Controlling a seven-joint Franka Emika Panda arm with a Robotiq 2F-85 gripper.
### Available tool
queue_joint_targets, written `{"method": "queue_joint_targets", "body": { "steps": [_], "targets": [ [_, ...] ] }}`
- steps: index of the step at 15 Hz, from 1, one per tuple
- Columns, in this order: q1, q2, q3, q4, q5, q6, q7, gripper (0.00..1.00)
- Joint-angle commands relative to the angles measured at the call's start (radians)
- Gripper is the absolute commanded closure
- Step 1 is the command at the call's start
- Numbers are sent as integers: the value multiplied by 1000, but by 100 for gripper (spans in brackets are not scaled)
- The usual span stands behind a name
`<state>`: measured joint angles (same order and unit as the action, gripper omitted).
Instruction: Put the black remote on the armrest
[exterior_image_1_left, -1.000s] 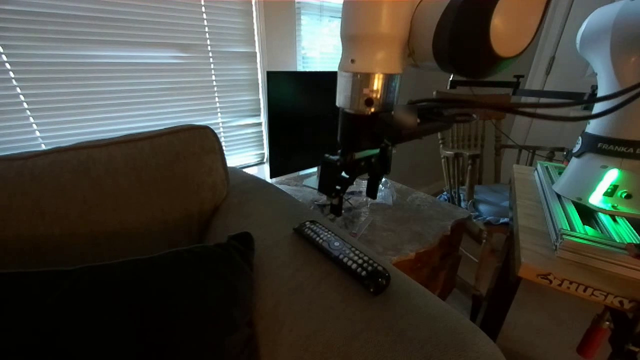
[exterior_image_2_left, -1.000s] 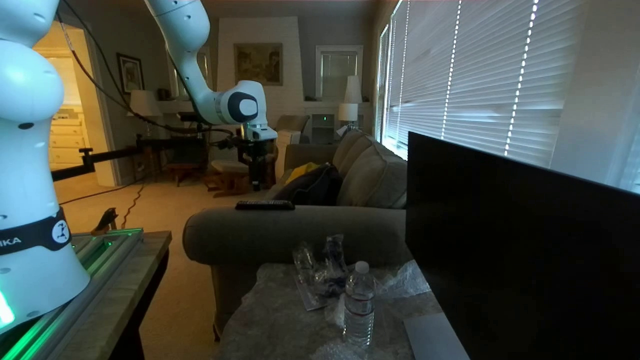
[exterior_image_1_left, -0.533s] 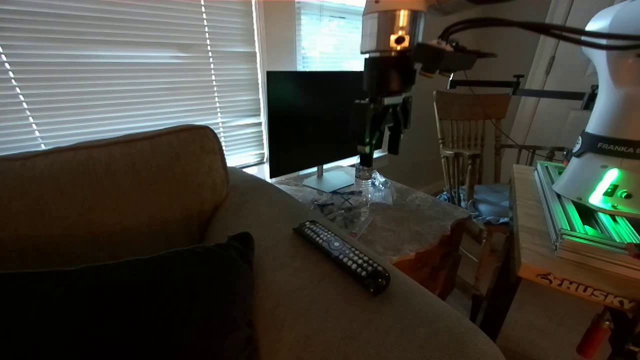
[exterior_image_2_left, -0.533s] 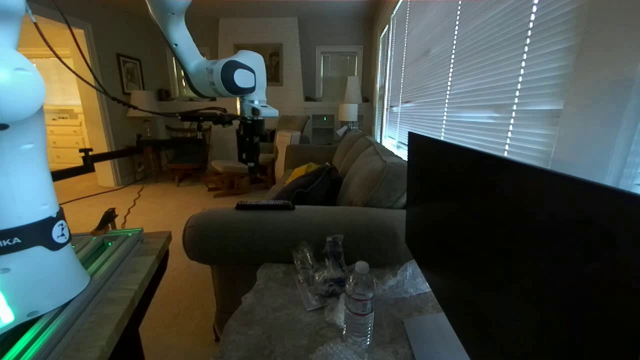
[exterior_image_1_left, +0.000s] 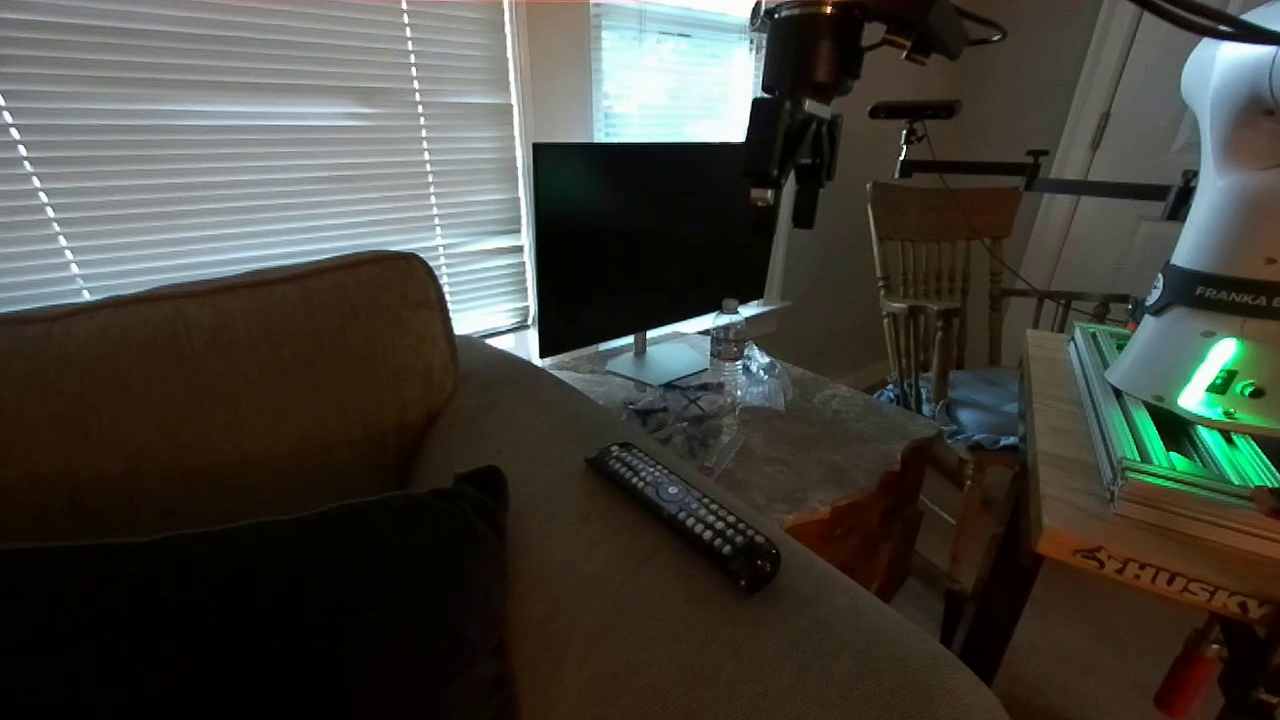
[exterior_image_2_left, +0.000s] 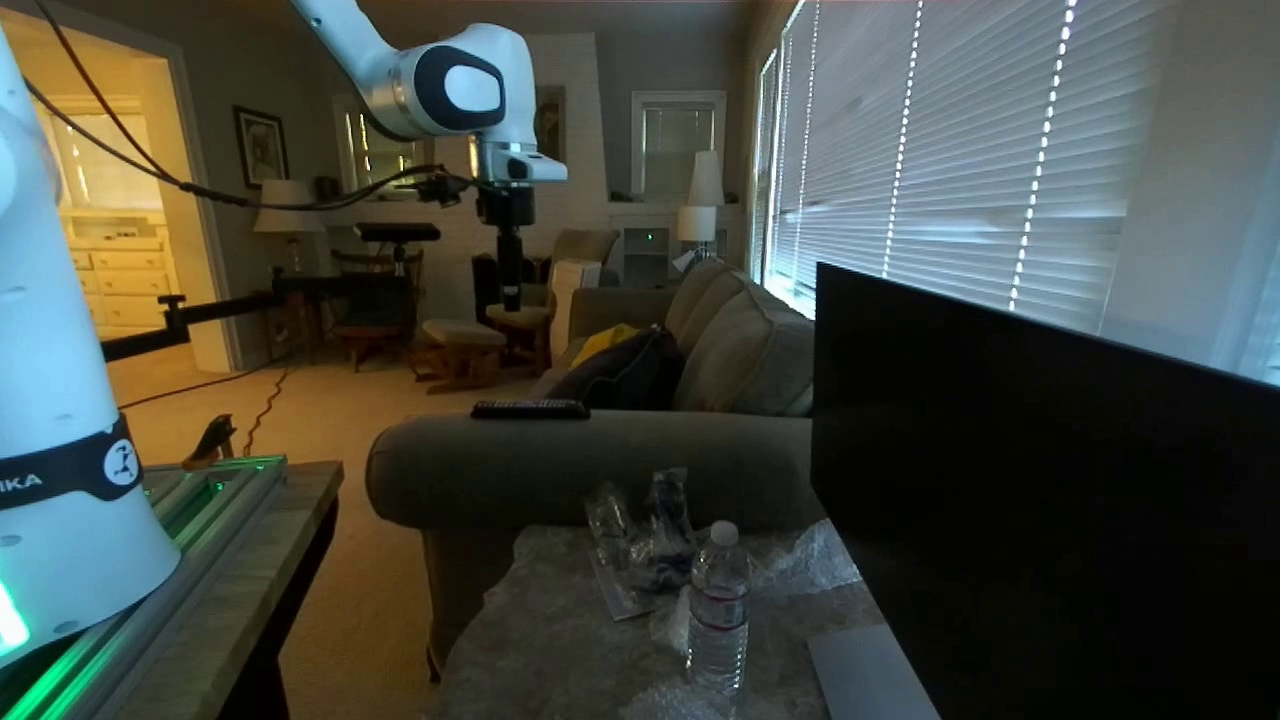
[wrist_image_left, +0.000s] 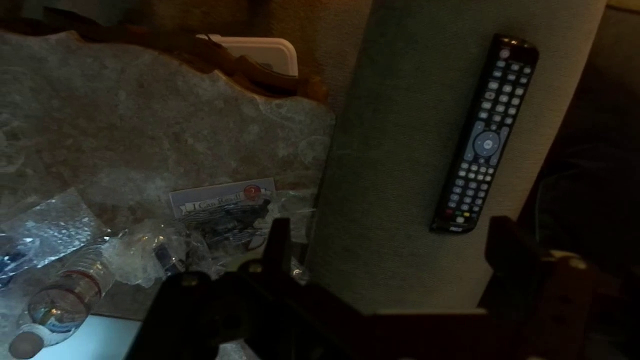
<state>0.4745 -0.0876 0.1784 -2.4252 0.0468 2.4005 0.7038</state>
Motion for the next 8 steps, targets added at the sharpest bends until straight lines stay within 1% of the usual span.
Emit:
{"method": "queue_joint_targets", "body": {
  "steps": [1, 8],
  "targets": [
    [-69, 2, 70, 1, 8, -2, -6, 0],
    [-68, 14, 78, 1, 7, -2, -4, 0]
  ]
}}
